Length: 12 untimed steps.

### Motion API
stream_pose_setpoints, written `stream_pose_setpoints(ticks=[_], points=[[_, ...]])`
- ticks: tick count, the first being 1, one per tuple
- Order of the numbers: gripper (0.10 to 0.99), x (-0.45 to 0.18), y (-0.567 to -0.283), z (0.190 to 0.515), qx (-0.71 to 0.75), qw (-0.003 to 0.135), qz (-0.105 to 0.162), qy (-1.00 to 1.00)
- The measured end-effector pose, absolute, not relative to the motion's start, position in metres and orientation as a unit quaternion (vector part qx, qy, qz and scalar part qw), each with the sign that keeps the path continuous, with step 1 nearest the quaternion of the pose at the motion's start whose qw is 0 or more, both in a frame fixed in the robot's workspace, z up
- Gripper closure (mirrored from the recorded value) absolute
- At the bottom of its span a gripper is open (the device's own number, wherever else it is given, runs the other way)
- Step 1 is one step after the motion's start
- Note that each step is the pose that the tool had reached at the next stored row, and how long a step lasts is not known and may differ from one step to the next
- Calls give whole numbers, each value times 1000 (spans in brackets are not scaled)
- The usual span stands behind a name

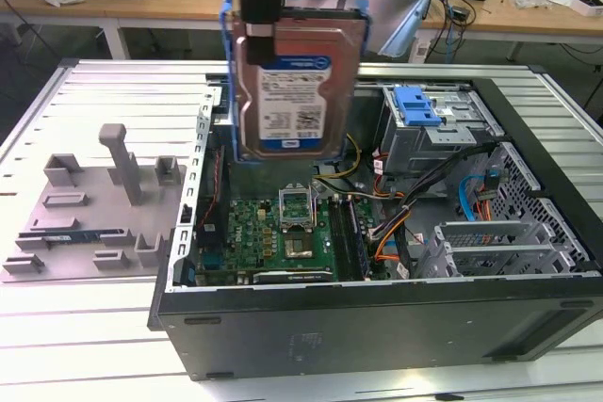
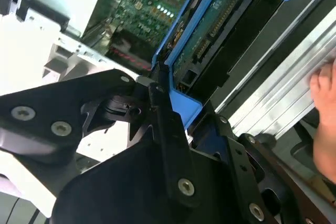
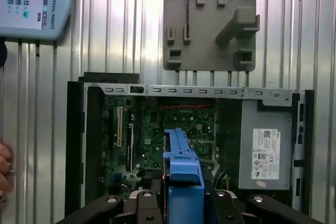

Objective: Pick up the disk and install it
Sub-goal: 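Pick up the disk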

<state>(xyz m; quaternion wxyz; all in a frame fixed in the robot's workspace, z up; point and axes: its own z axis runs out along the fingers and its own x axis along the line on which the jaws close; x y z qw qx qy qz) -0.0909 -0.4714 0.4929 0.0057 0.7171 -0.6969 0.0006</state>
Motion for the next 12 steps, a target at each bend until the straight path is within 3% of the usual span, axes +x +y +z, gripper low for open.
stream_pose_setpoints(ticks=[12], points=[[718, -14, -498, 493, 717, 6, -1, -697]])
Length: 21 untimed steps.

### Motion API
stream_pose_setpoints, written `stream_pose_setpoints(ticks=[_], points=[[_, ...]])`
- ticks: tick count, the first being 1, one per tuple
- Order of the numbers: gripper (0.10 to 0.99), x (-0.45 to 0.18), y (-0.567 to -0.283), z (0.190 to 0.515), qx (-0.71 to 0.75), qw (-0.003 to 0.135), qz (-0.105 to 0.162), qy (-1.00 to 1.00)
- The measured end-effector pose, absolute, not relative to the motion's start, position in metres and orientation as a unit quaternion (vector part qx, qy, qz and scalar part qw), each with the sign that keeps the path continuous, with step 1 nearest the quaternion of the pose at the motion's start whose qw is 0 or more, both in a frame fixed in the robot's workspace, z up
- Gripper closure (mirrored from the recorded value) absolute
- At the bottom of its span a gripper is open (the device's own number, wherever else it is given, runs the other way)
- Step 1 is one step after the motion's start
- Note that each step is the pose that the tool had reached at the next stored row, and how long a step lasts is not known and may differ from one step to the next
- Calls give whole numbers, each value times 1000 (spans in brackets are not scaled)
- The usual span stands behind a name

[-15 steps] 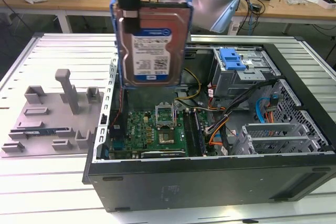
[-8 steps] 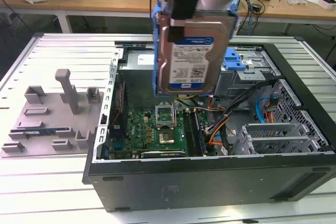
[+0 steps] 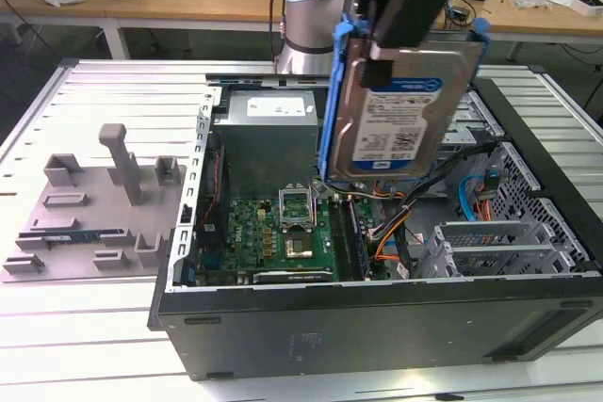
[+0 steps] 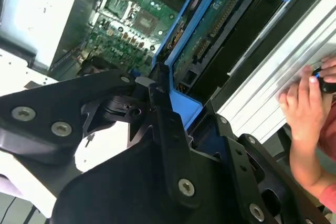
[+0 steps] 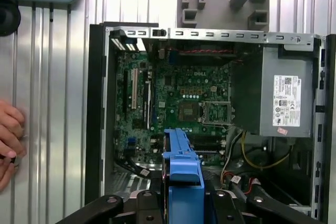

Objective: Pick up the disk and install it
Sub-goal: 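Pick up the disk, then insert the disk into the insertion slot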

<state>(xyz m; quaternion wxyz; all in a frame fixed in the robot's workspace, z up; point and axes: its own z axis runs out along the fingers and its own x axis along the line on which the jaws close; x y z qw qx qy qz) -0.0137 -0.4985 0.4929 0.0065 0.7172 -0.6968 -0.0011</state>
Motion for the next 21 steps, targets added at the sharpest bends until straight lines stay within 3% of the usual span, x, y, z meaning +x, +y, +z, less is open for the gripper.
stream_pose_setpoints(ticks=[17, 21], points=[[718, -13, -499, 490, 712, 6, -2, -702], [718, -13, -501, 488, 708, -8, -16, -706]])
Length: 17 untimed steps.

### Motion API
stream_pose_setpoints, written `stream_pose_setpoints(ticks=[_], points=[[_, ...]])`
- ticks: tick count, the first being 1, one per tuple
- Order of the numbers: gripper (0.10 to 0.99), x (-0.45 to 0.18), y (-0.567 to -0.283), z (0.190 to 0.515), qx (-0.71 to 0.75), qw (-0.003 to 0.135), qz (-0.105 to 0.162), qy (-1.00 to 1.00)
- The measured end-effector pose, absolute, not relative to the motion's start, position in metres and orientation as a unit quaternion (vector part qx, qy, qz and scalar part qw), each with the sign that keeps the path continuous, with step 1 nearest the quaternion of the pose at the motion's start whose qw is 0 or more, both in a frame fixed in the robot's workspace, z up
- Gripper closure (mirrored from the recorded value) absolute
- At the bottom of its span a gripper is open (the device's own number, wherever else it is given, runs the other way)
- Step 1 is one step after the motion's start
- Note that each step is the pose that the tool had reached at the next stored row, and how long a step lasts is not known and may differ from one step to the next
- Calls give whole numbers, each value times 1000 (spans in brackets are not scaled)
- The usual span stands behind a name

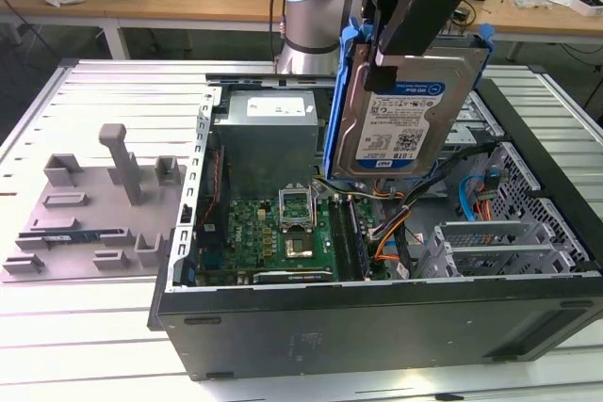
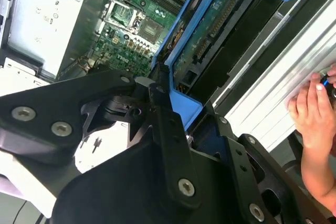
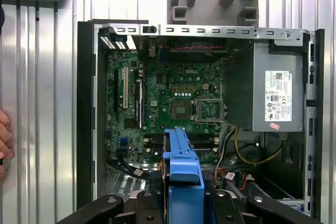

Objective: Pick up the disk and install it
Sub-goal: 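Insert the disk into the insertion slot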

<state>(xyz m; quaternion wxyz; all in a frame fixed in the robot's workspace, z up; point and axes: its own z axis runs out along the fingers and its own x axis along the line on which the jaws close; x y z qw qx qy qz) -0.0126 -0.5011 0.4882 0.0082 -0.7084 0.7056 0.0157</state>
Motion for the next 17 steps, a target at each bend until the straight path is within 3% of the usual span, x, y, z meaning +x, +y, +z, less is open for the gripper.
stream_pose_setpoints(ticks=[17], points=[[718, 3, -517, 484, -709, 6, 10, 706]])
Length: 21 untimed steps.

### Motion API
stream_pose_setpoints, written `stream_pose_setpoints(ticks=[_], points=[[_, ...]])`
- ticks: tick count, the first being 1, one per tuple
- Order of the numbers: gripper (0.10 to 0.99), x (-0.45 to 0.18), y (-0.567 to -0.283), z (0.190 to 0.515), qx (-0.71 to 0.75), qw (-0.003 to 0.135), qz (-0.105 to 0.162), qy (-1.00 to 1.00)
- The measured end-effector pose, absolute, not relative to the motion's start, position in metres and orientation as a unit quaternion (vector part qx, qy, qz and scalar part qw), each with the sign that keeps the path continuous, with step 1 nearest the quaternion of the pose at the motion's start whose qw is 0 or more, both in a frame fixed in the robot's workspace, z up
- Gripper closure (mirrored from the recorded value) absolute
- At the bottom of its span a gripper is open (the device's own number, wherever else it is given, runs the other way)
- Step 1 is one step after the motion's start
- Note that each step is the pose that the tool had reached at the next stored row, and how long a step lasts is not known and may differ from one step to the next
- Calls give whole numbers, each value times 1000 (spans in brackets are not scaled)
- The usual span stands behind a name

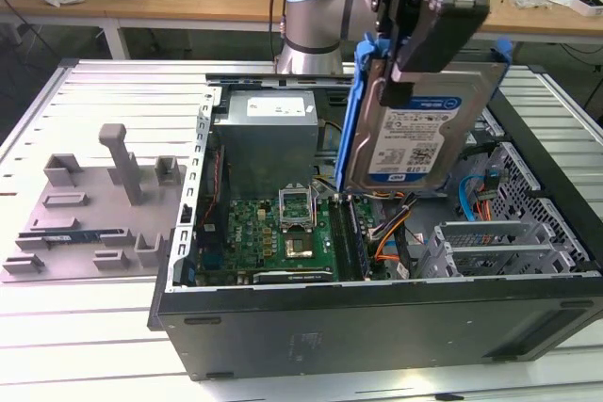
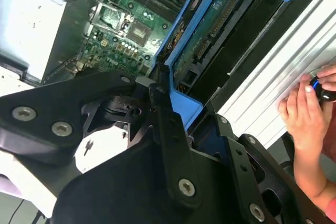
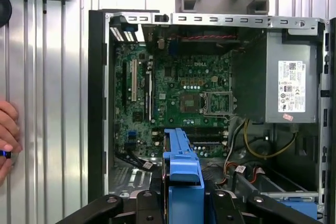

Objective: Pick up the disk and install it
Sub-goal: 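Insert the disk into the insertion slot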

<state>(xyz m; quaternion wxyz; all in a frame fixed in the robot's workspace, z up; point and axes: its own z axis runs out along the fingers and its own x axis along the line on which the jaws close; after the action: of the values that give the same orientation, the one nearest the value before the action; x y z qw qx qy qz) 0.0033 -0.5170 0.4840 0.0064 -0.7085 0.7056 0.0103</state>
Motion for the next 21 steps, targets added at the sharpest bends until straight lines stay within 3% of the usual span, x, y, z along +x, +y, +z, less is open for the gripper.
stream_pose_setpoints(ticks=[21], points=[[718, 106, -540, 472, -709, 3, 7, 706]])
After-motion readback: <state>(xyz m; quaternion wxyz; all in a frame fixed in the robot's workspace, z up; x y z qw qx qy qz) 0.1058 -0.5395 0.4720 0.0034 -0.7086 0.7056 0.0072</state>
